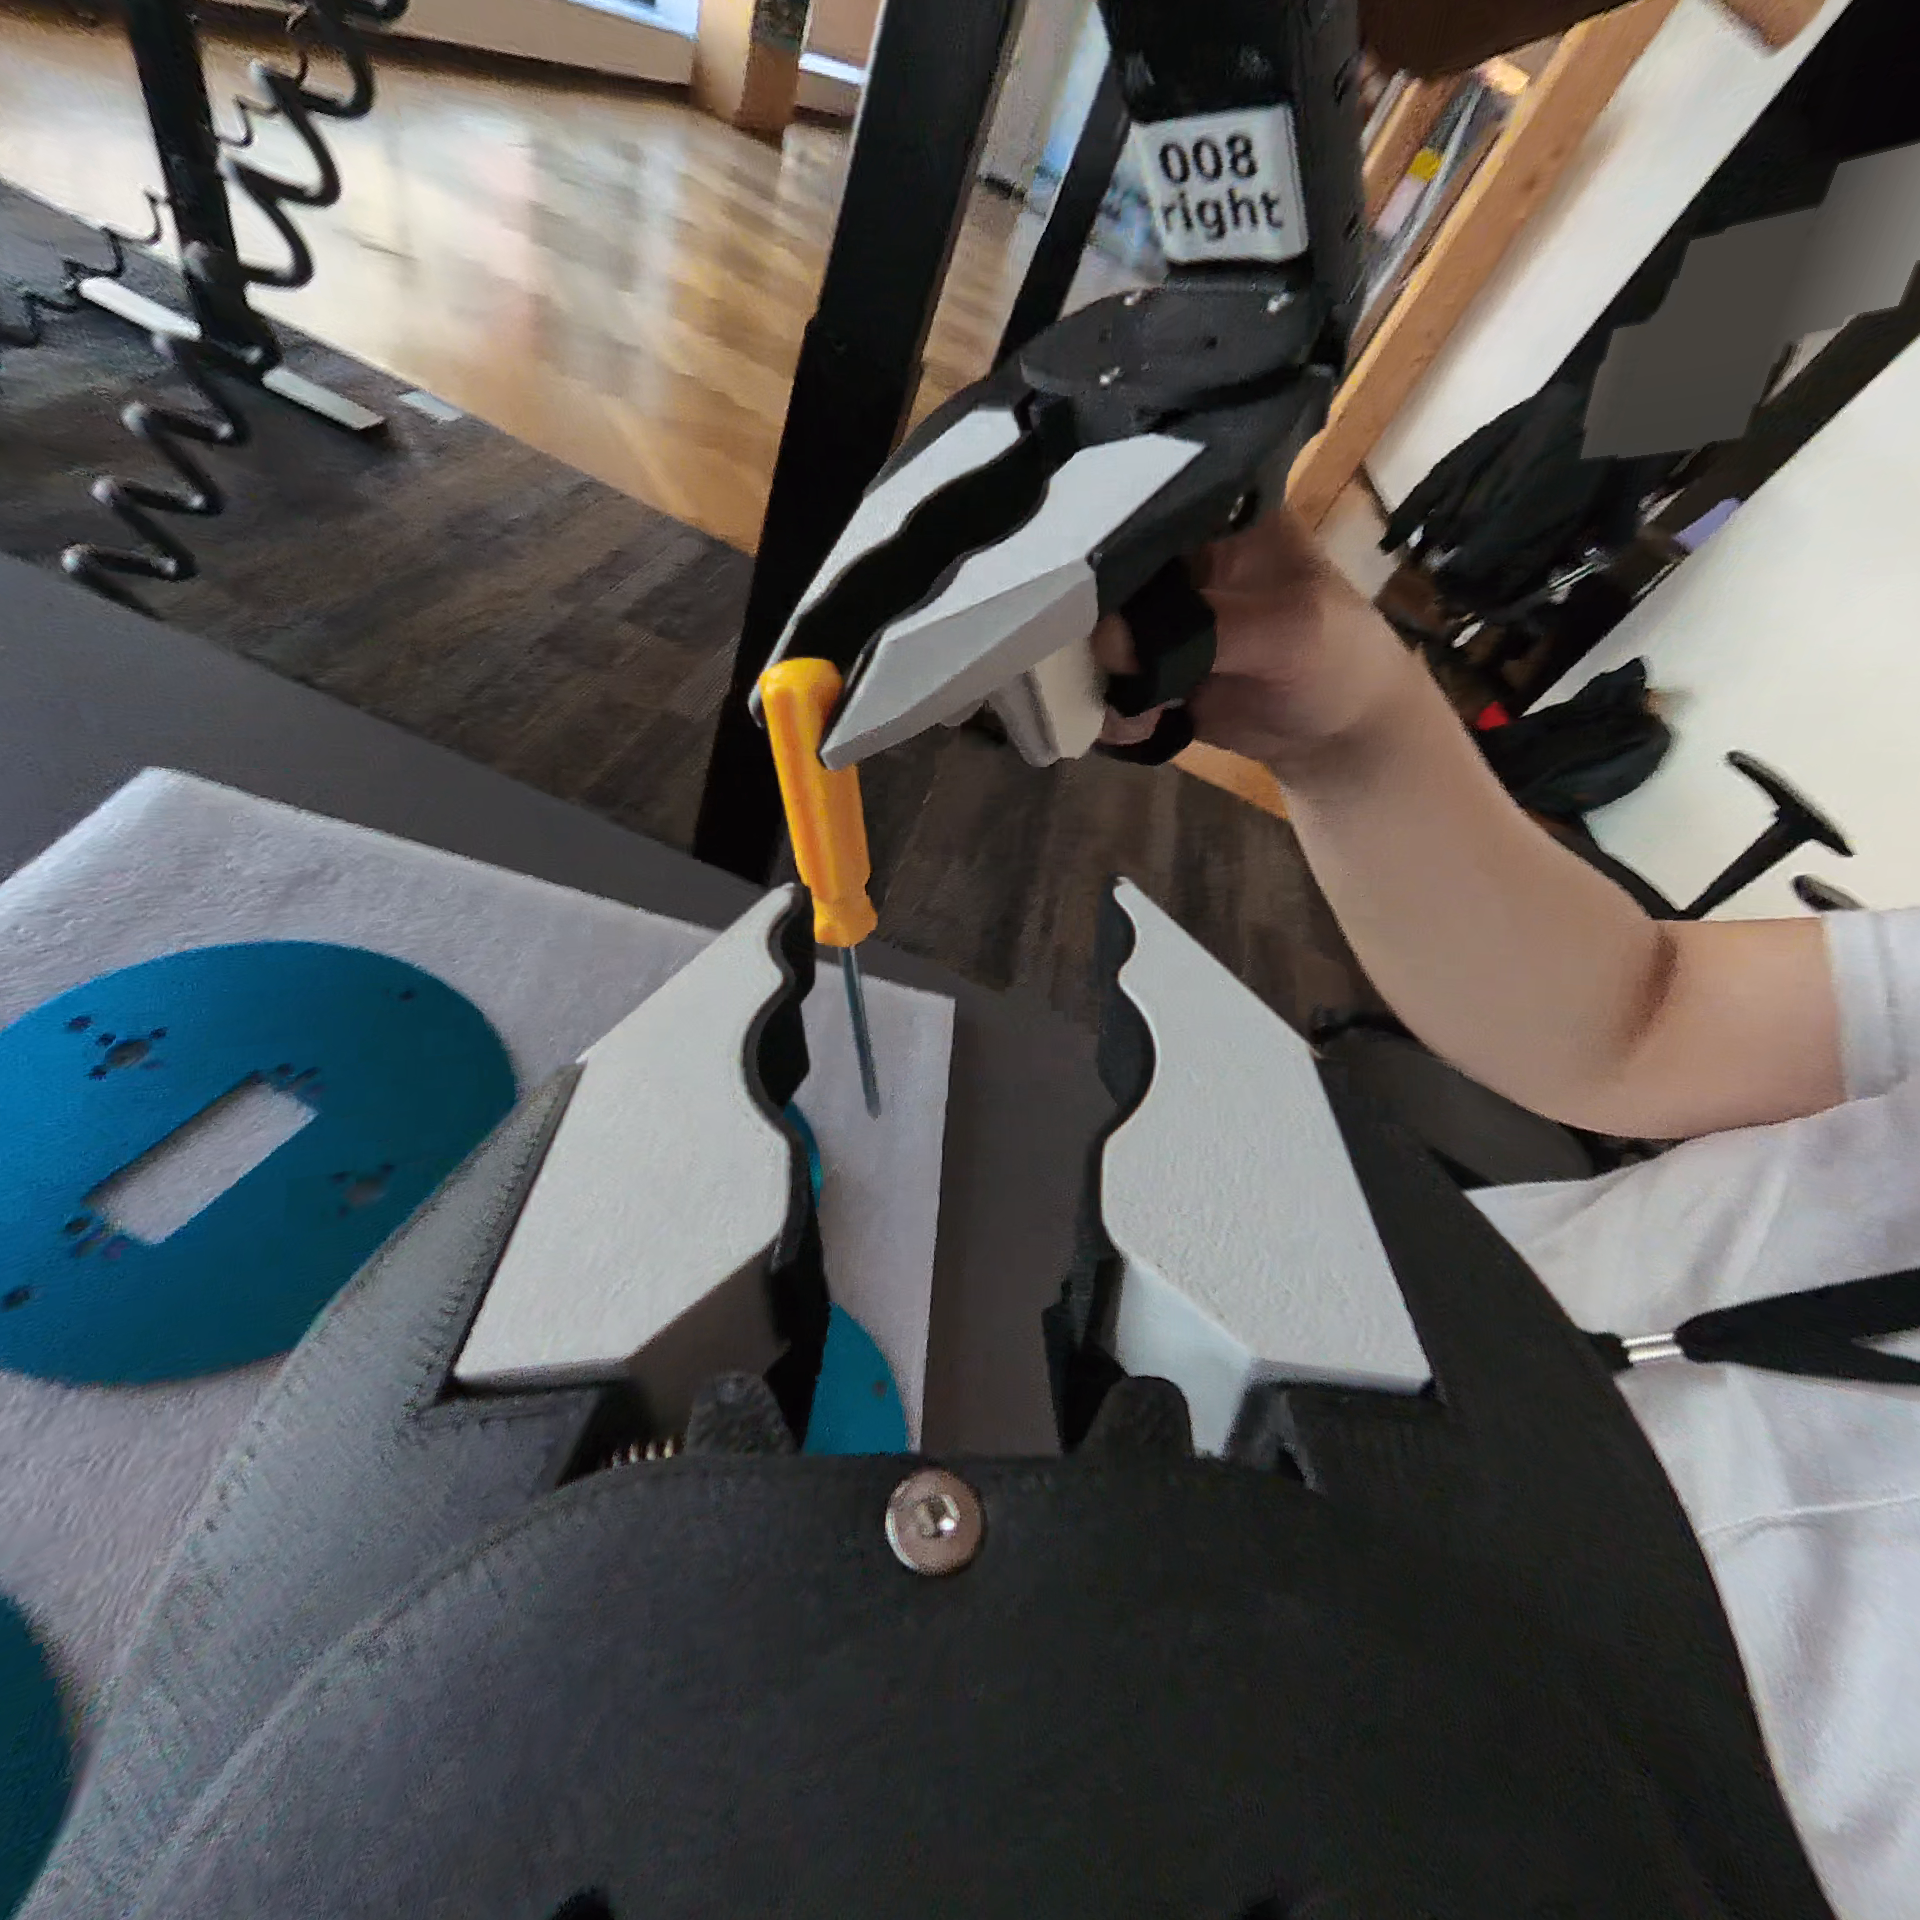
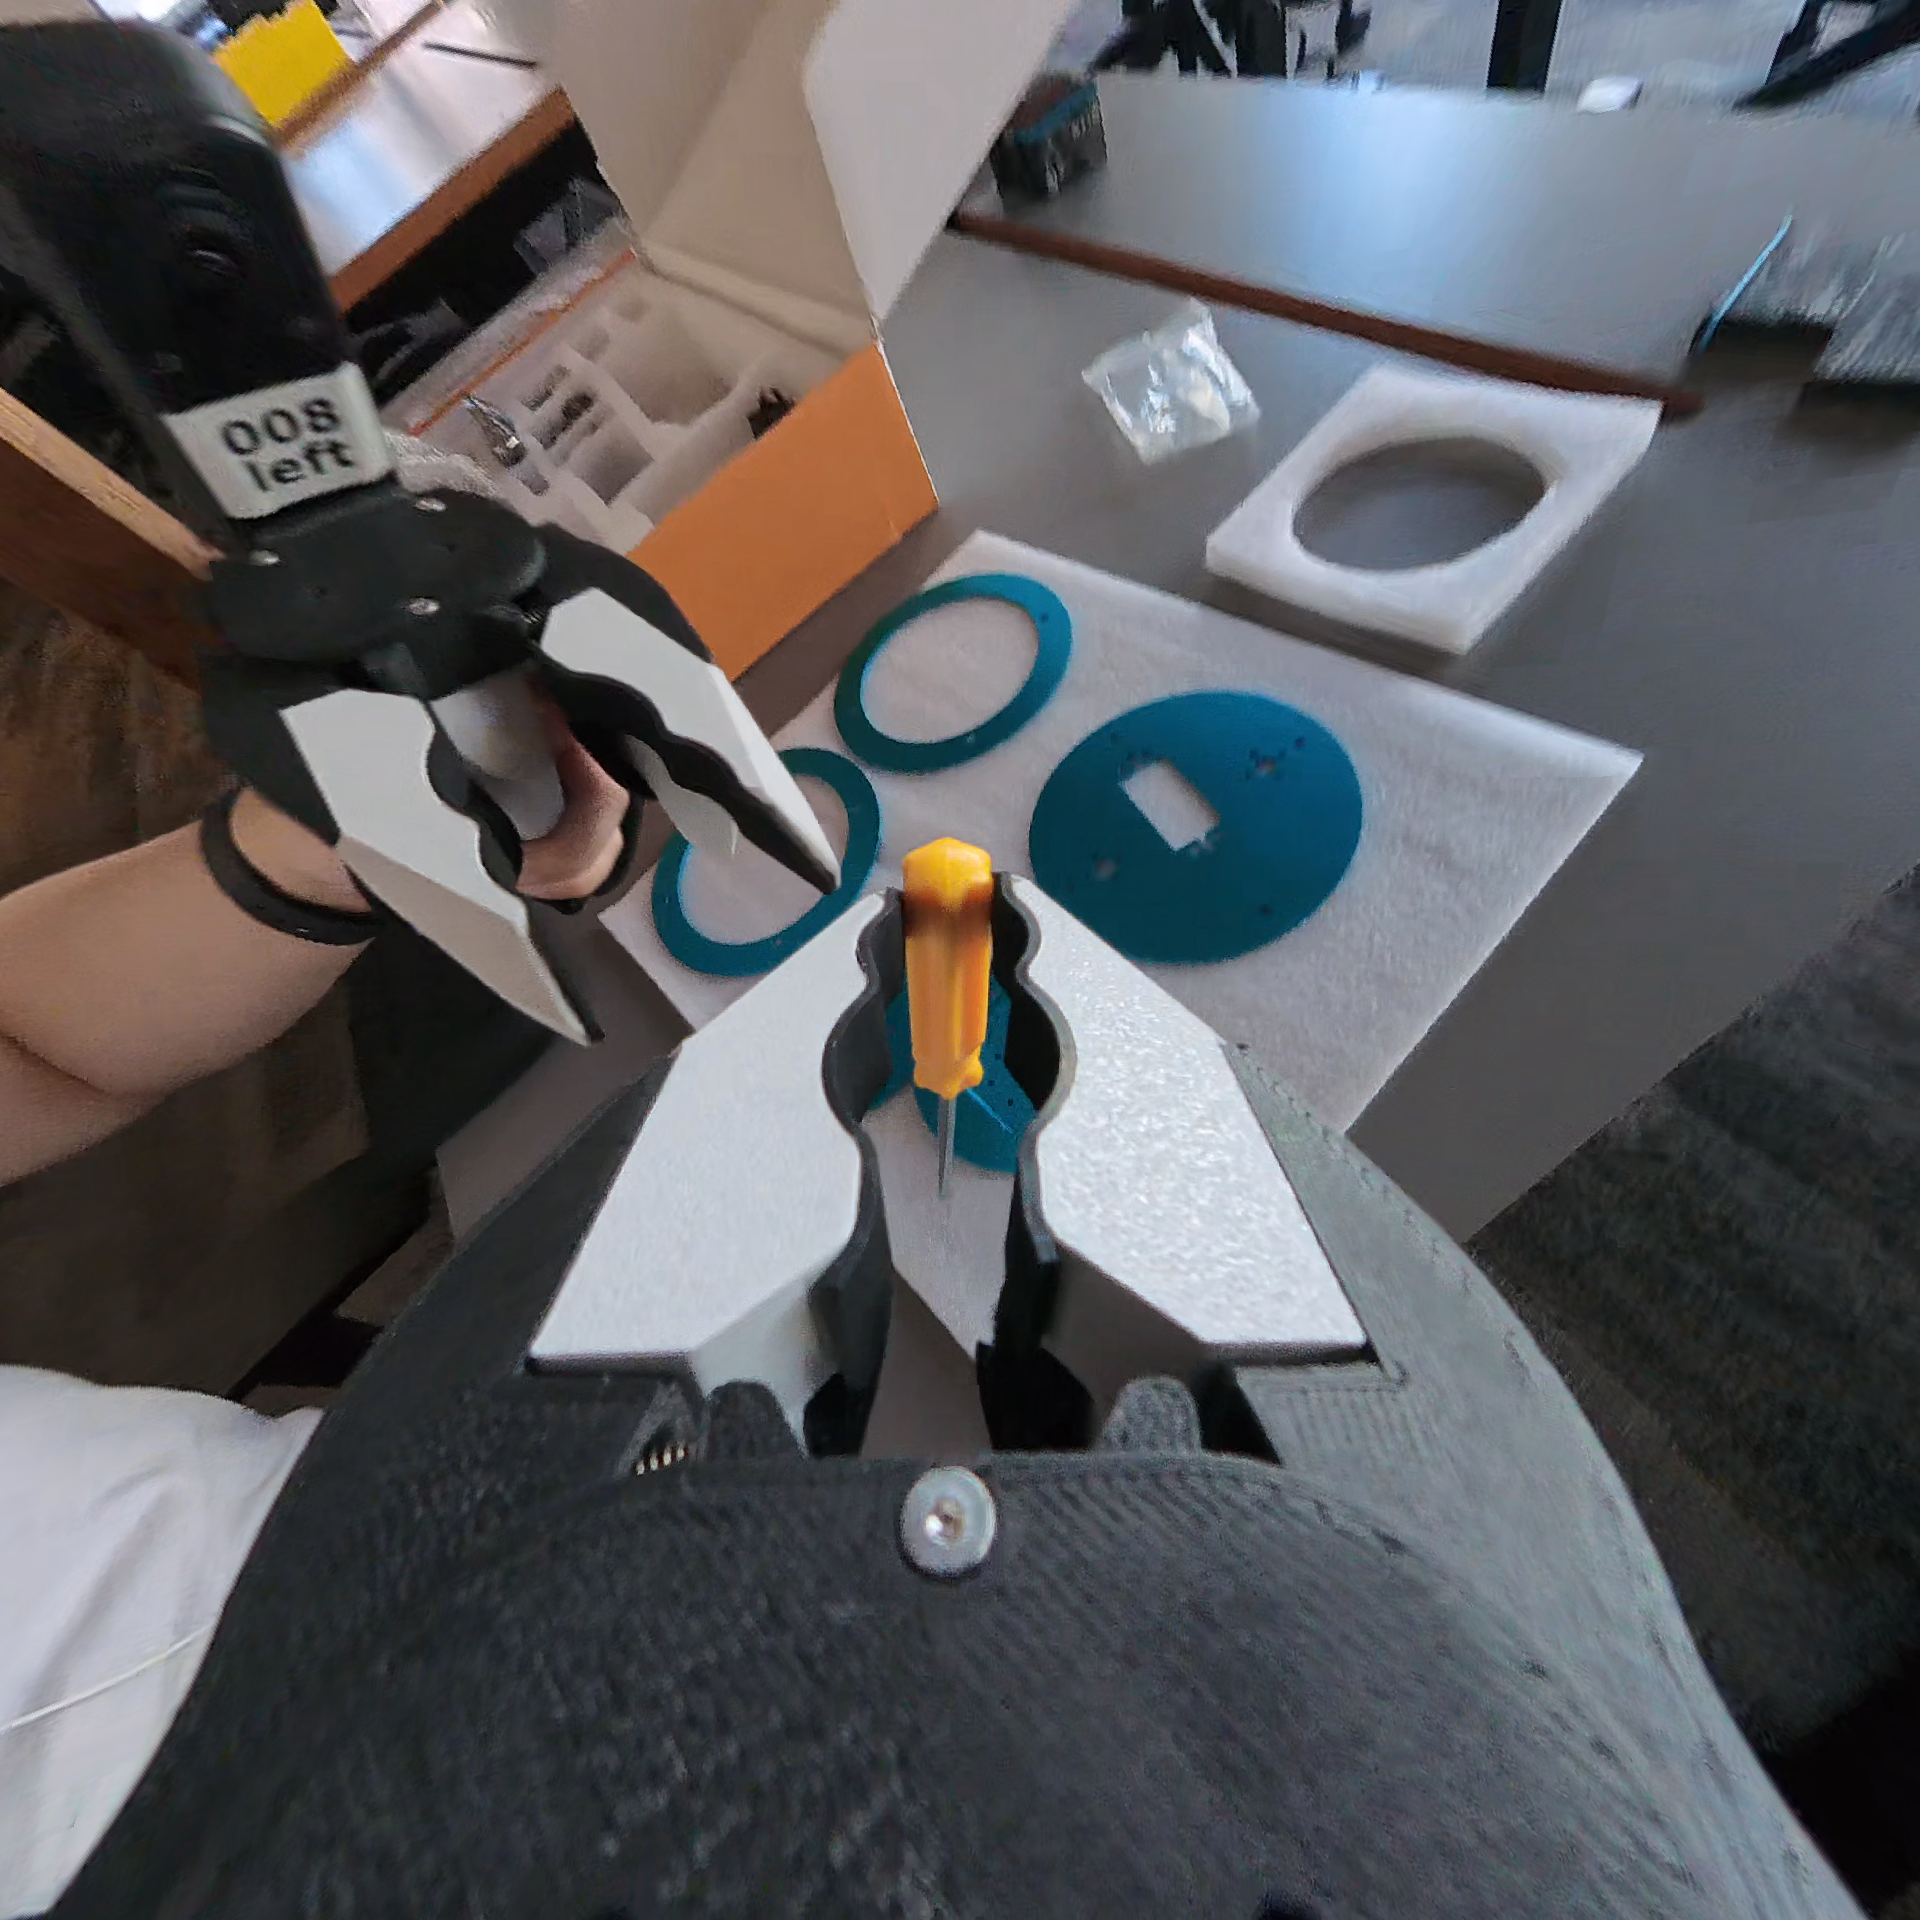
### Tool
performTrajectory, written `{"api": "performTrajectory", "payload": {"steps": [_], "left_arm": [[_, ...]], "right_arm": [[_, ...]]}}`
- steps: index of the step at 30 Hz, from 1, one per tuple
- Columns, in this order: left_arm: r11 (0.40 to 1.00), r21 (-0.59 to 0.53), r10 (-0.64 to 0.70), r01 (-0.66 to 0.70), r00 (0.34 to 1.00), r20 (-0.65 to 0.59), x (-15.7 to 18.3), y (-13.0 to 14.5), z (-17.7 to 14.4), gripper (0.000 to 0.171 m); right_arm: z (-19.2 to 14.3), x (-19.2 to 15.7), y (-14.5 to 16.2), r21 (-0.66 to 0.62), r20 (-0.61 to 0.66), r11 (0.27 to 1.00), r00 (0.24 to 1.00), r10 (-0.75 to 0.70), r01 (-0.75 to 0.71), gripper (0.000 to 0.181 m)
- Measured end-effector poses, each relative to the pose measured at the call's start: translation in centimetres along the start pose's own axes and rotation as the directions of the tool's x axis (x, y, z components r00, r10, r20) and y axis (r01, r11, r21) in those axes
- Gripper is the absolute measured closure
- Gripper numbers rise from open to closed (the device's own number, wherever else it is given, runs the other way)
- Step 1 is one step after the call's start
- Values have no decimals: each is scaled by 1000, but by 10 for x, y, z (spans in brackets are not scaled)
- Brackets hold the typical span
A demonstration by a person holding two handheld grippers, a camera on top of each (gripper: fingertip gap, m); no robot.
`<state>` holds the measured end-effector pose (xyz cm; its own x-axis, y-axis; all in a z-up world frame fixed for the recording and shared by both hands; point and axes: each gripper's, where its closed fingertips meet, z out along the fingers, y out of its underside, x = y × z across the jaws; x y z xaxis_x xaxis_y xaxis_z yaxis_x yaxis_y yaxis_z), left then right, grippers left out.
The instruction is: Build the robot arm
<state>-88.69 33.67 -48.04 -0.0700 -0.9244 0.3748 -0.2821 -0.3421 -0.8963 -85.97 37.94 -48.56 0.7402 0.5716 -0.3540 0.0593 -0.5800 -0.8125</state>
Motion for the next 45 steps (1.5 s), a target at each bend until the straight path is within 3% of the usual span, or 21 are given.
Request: {"api": "performTrajectory", "payload": {"steps": [3,6,11,15,18,20,23,24,26,28,31,34,36,39,43,45], "left_arm": [[999,37,32,-31,999,-22,2,-15,2,121],[997,-2,72,-73,997,-17,6,-20,5,123],[991,-44,125,-123,991,54,-4,-24,6,133],[989,-28,148,-146,979,142,-21,-23,4,127],[995,-7,102,-102,994,49,-13,-21,13,130],[995,14,95,-95,995,-20,-6,-22,18,153],[991,12,131,-130,991,-38,-3,-21,21,155],[986,6,164,-164,986,-28,-1,-20,23,156],[969,-33,243,-243,970,-9,2,-13,26,155],[948,-89,306,-306,952,-15,6,-4,29,155],[910,-195,381,-365,923,50,-7,11,27,155],[885,-263,419,-384,904,90,-18,23,23,155],[881,-282,417,-381,905,81,-19,26,24,155],[864,-305,443,-401,893,80,-19,24,24,155],[846,-334,462,-416,884,70,-19,24,24,155],[842,-341,467,-418,881,73,-23,24,24,155]], "right_arm": [[-9,-8,-15,56,19,996,998,-64,63,166],[-14,-22,-33,101,65,989,991,-114,107,166],[-10,-28,-44,130,79,977,981,-178,166,166],[-11,-29,-44,179,133,976,979,-151,127,166],[-12,-41,-44,215,248,973,959,-138,84,166],[-13,-43,-46,250,292,966,945,-146,72,166],[-18,-47,-45,314,336,942,914,-230,121,165],[-21,-51,-42,316,364,939,896,-253,136,159],[-26,-57,-37,281,433,948,863,-262,147,110],[-21,-49,-27,181,411,951,859,-306,252,98],[-23,-44,-20,74,389,885,804,-451,460,94],[-29,-60,-15,75,469,759,648,-600,647,131],[-19,-57,-7,-3,476,667,587,-655,745,139],[-5,-49,5,-157,512,597,582,-632,787,139],[5,-39,17,-219,509,447,492,-706,868,158],[7,-39,18,-216,507,420,469,-723,882,163]]}}
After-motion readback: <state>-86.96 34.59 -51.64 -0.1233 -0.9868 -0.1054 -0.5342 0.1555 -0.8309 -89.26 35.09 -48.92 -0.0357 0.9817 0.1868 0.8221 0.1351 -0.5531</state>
